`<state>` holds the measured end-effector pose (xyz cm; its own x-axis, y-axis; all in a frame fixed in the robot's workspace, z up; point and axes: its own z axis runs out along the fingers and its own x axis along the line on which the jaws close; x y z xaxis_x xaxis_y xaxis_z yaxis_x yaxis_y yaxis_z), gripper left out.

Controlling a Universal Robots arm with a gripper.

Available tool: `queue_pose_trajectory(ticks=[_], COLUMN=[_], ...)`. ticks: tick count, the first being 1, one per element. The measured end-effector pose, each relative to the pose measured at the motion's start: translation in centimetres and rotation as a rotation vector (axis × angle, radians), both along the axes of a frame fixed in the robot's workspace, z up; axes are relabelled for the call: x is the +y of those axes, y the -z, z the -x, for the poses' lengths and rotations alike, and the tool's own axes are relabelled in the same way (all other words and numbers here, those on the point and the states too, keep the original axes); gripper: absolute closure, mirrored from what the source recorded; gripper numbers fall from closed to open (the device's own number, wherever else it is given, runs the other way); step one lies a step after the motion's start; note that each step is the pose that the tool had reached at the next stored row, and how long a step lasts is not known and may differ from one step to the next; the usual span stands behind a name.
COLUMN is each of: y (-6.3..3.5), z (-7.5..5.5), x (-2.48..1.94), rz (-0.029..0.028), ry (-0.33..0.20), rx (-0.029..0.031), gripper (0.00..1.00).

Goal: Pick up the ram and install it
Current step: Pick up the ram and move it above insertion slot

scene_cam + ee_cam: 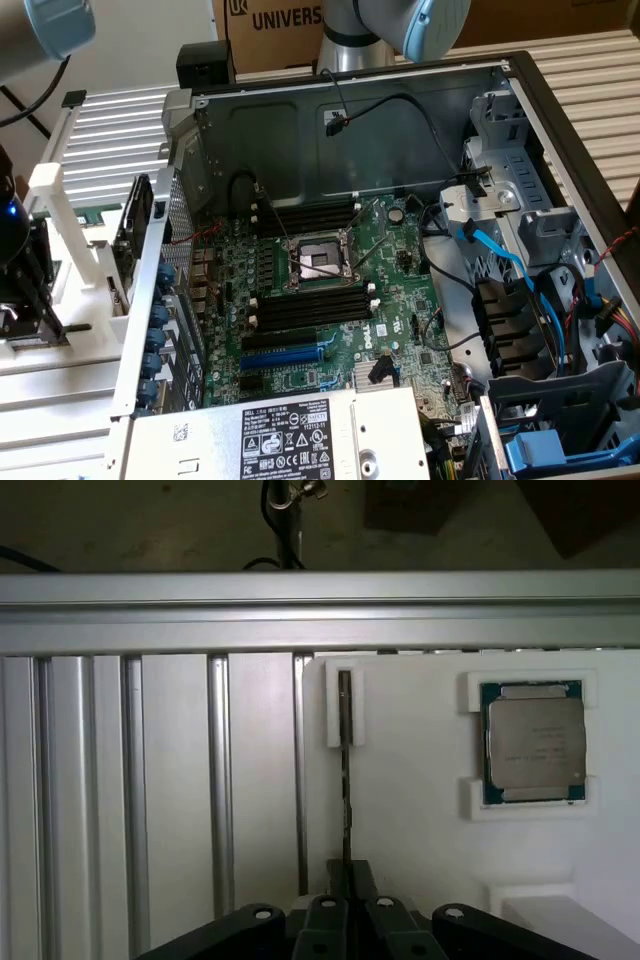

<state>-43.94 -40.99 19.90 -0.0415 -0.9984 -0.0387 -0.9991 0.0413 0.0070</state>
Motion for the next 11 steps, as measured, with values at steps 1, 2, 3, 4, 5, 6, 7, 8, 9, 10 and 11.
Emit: queue_pose_trajectory(ticks=[1,2,3,4,5,6,7,8,9,10,11], y=[0.00,0.00,0.00,-0.02,-0.78,-1.08,-1.76,-2.12,-2.45,-2.76,-3.42], z=[0.0,0.0,0.0,0.0,0.0,0.0,0.0,0.0,0.0,0.0,0.0], x=[0.00,0.00,0.00,0.00,0.00,0.00,0.00,-0.01,-0.01,-0.01,-0.02], rz=[0.0000,0.0000,0.0000,0.0000,0.0004,0.0005,0.0007,0.0009,0.0010,0.0012,0.0014], ry=[0.000,0.000,0.000,0.000,0.002,0.003,0.006,0.008,0.010,0.012,0.015], rx=[0.0000,0.0000,0.0001,0.0000,0.0002,-0.0001,-0.0001,0.0001,0.0001,0.0001,0.0001], gripper=[0.88,0.88,0.88,0.88,0.88,0.88,0.88,0.88,0.88,0.88,0.88])
